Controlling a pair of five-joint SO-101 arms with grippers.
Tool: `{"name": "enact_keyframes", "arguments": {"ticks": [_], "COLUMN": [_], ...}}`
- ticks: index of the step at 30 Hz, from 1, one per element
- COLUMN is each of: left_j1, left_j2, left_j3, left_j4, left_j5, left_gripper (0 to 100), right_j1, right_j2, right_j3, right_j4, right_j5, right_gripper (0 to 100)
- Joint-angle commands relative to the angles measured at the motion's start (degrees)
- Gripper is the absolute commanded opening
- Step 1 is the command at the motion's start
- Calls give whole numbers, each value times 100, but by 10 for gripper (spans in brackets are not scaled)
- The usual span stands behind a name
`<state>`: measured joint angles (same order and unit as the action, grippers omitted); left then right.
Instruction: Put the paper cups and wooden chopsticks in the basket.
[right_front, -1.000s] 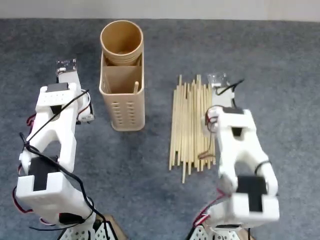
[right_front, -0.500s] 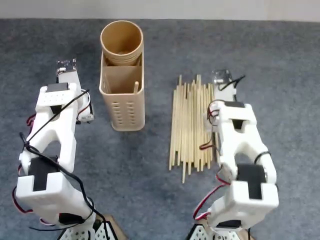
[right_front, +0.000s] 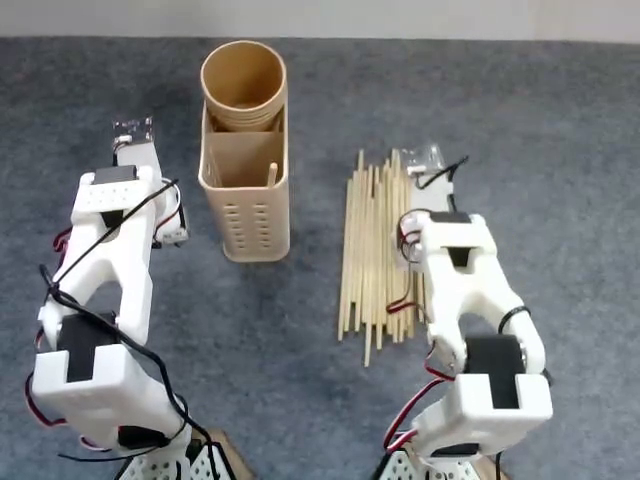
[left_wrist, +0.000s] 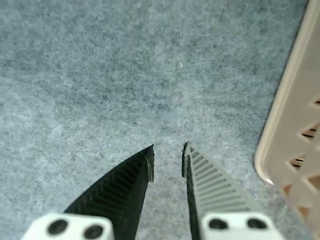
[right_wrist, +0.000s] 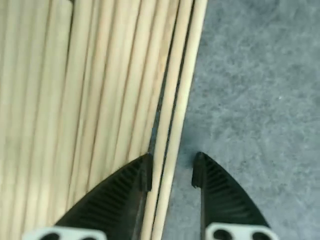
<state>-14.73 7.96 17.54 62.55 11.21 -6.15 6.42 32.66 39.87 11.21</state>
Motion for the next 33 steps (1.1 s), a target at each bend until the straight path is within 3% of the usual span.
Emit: {"name": "enact_keyframes", "arguments": {"ticks": [1, 5, 9, 15, 22, 27, 33], "left_j1": [101, 101, 101, 101, 101, 110, 110], "left_j2": [-154, -154, -154, -154, -154, -154, -154], "left_j3": [-31, -31, -31, -31, -31, -31, -31], "left_j4": [-53, -53, -53, -53, -70, -79, -70], "left_j5": [53, 53, 53, 53, 53, 53, 53], "left_gripper": [131, 131, 131, 131, 131, 131, 131], "right_j1": [66, 215, 233, 295, 277, -391, -1684], "right_j2": [303, 365, 338, 92, -3081, -5420, -5657], "right_j3": [4, -514, -567, -629, -629, -602, -629], "right_j4": [57, 207, 207, 637, 602, -259, -1578], "right_j5": [44, 18, 44, -158, -923, -1081, -1090], "right_gripper": [159, 141, 1, 5, 5, 5, 5]}}
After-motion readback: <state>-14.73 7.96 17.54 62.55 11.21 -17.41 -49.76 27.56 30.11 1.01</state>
